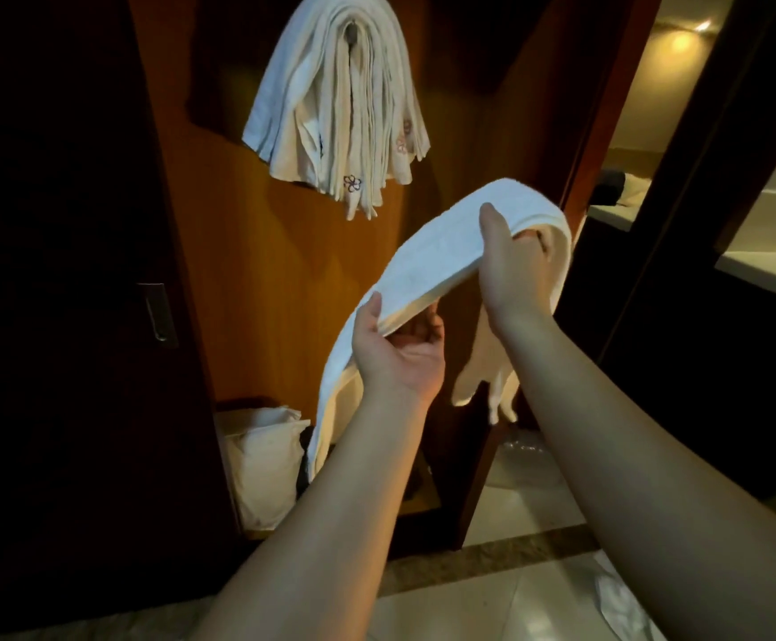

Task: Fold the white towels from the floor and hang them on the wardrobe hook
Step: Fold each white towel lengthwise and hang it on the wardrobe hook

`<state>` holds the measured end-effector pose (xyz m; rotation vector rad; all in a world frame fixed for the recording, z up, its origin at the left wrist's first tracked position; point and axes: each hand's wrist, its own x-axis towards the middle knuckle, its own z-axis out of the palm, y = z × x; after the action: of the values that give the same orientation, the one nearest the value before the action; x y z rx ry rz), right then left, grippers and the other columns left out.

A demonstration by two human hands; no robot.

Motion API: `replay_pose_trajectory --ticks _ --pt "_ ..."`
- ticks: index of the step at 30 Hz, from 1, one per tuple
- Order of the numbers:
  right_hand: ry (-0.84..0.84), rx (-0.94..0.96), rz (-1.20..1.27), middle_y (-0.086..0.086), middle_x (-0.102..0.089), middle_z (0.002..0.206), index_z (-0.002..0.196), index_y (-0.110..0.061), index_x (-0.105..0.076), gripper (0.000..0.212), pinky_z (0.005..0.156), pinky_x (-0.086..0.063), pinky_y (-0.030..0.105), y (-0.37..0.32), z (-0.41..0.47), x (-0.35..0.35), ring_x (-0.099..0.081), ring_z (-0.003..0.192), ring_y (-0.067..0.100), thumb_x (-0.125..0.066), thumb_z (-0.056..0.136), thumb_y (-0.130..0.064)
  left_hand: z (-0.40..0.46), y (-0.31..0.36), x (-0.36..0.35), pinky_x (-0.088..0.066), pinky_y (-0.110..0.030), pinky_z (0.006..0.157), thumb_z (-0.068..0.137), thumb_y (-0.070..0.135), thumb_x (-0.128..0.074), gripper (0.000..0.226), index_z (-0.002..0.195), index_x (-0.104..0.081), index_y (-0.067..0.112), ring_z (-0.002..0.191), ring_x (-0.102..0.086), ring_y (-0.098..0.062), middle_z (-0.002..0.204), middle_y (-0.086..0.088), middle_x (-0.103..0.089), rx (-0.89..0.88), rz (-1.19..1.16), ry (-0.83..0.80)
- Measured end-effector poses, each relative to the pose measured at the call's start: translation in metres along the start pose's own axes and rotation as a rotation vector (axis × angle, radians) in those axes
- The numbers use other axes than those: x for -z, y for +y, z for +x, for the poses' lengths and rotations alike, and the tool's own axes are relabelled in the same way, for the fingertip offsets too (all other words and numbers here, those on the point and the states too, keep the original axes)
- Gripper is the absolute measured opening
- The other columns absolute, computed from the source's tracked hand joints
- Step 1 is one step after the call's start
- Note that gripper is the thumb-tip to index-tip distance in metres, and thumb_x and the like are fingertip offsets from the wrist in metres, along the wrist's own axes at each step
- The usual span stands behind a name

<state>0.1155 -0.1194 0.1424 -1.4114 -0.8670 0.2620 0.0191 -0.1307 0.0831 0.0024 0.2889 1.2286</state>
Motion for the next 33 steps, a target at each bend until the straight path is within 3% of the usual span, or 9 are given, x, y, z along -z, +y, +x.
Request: replay_pose_trajectory --ticks 2,5,8,12,14,20,26,30,33 --pt "0.004 0.023 -0.090 -0.016 -0.060 0.063 0.062 -0.028 -0.051 0.046 0.059 -0.038 0.021 0.006 -0.003 0.001 -0.060 0.065 0.001 -0.048 0.083 -0.069 0.001 0.009 0.001 -0.051 -0.020 0.052 0.090 0.026 -0.064 0.032 0.114 -0.058 0.007 0.067 -0.075 -0.028 0.080 -0.017 -0.075 -0.022 0.032 0.090" --pt "0.013 -0.046 -0.045 -0.013 -0.060 0.069 0.069 -0.022 -0.055 0.041 0.065 -0.043 0.026 0.016 -0.003 -0.002 -0.059 0.069 0.003 -0.050 0.087 -0.058 0.008 0.029 0.009 -0.046 -0.021 0.050 0.092 0.023 -0.057 0.028 0.115 -0.056 0.006 0.061 -0.073 -0.025 0.078 -0.014 -0.075 -0.116 0.107 0.184" --pt "-0.026 -0.224 0.286 -0.010 -0.069 0.082 0.104 -0.013 -0.065 0.023 0.063 -0.050 0.023 0.021 -0.008 -0.021 -0.068 0.073 0.007 -0.055 0.098 -0.033 0.017 0.037 0.020 -0.049 -0.035 0.080 0.089 0.032 -0.061 0.037 0.119 -0.058 0.010 0.091 -0.075 -0.031 0.099 -0.013 -0.077 -0.141 0.129 0.229" --pt "-0.127 -0.337 0.510 -0.011 -0.076 0.073 0.091 -0.016 -0.064 0.013 0.054 -0.054 0.019 0.024 -0.023 -0.056 -0.074 0.068 0.005 -0.057 0.099 -0.023 0.029 0.041 0.015 -0.033 -0.042 0.113 0.077 0.064 -0.070 0.067 0.119 -0.065 0.012 0.116 -0.064 -0.032 0.109 -0.014 -0.076 0.034 0.182 0.064" --pt "-0.120 -0.334 0.501 -0.014 -0.076 0.075 0.088 -0.020 -0.063 0.011 0.055 -0.055 0.019 0.027 -0.023 -0.069 -0.074 0.072 0.004 -0.060 0.098 -0.024 0.044 0.061 0.009 -0.036 -0.039 0.112 0.089 0.056 -0.064 0.053 0.120 -0.066 0.014 0.113 -0.067 -0.028 0.112 -0.012 -0.076 0.001 0.301 0.096" --pt "-0.020 -0.378 0.516 -0.006 -0.078 0.088 0.096 -0.022 -0.065 0.004 0.084 -0.060 0.033 0.026 -0.008 -0.104 -0.075 0.088 0.011 -0.064 0.097 -0.025 0.080 0.126 0.002 -0.048 -0.030 0.073 0.094 0.031 -0.062 0.016 0.108 -0.067 0.024 0.102 -0.071 -0.023 0.108 -0.004 -0.075 -0.261 0.614 0.145" --pt "0.038 -0.474 0.794 0.012 -0.074 0.105 0.120 -0.010 -0.055 0.026 0.086 -0.062 0.044 -0.006 0.010 -0.145 -0.074 0.098 0.024 -0.062 0.095 -0.009 0.104 0.181 -0.020 -0.052 -0.027 0.079 0.096 0.038 -0.063 0.007 0.094 -0.063 0.031 0.098 -0.071 -0.014 0.096 0.006 -0.075 -0.342 0.776 0.038" --pt "0.042 -0.365 0.669 0.003 -0.076 0.094 0.100 -0.019 -0.058 0.006 0.091 -0.060 0.040 -0.023 0.020 -0.165 -0.073 0.097 0.019 -0.062 0.096 -0.019 0.118 0.217 -0.046 -0.054 -0.029 0.076 0.103 0.041 -0.052 0.014 0.104 -0.061 0.030 0.099 -0.074 -0.019 0.110 -0.003 -0.075 -0.304 0.890 -0.119" --pt "0.055 -0.244 0.484 -0.003 -0.074 0.092 0.094 -0.025 -0.059 0.009 0.091 -0.057 0.034 -0.035 0.038 -0.172 -0.070 0.101 0.018 -0.063 0.095 -0.033 0.128 0.237 -0.066 -0.053 -0.035 0.094 0.103 0.048 -0.048 0.021 0.109 -0.063 0.034 0.108 -0.070 -0.017 0.117 0.001 -0.074 -0.346 0.989 -0.212"
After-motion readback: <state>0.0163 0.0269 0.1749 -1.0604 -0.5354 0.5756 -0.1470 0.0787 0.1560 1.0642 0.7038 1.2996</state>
